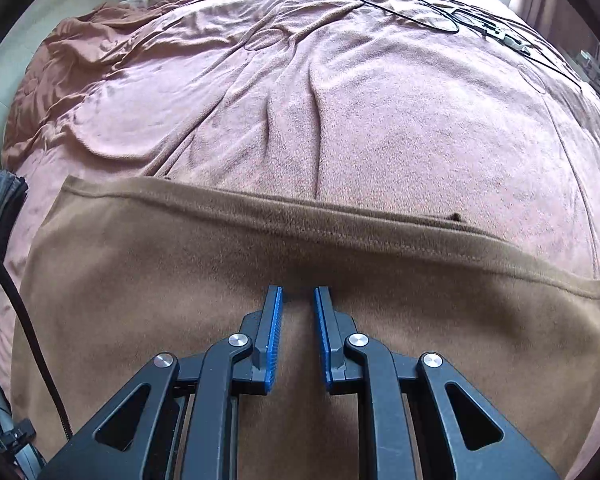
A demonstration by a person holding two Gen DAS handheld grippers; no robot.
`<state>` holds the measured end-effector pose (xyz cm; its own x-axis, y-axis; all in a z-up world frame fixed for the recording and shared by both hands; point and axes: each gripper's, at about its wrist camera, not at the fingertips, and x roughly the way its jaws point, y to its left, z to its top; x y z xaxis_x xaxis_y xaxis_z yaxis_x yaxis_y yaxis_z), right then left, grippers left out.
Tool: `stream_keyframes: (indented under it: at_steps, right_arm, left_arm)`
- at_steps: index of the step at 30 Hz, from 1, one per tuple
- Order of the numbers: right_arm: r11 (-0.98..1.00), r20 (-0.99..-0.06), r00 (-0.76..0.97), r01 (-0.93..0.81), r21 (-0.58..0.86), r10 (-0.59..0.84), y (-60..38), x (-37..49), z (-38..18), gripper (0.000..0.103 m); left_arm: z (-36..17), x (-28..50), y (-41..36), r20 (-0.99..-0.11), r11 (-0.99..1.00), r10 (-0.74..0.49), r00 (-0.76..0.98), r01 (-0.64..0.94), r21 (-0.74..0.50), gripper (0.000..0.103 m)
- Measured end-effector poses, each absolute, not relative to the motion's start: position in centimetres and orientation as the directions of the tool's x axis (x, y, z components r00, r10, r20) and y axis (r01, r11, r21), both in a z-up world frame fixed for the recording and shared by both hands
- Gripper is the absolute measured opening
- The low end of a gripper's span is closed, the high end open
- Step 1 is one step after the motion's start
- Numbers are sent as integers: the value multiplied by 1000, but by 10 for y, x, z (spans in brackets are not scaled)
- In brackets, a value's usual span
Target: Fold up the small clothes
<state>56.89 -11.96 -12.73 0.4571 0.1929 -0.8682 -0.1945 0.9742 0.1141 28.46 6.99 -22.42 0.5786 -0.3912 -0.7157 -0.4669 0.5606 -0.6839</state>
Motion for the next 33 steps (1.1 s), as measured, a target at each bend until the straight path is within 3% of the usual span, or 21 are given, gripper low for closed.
stream_keyframes:
  at_steps: [7,10,15,29,33]
  right_arm:
    - [975,-862,465,-181,131,202,-117,583,-114,14]
    - [954,-846,449,-211,211,287,-122,562,-102,14]
    - [933,-835,428,-251,258,347,-132,510,-94,14]
    - [907,-811,406,-192,375,421,-160,387,-124,14]
    - [898,-806,398,-183,399,439,-161,368,-132,6]
  left_arm:
    - [-226,290,66,-716,560,-396,574,-468,-684,19]
    - [-226,294,63,-711,572,-416,567,-445,-689,9]
    - [-221,296,66,-673,561,-445,591,-402,-724,5]
    - [-150,322,60,-513,537,-561,650,-187,-823,5]
    - [-131,332,53,-514,558,-569,642,-158,-815,5]
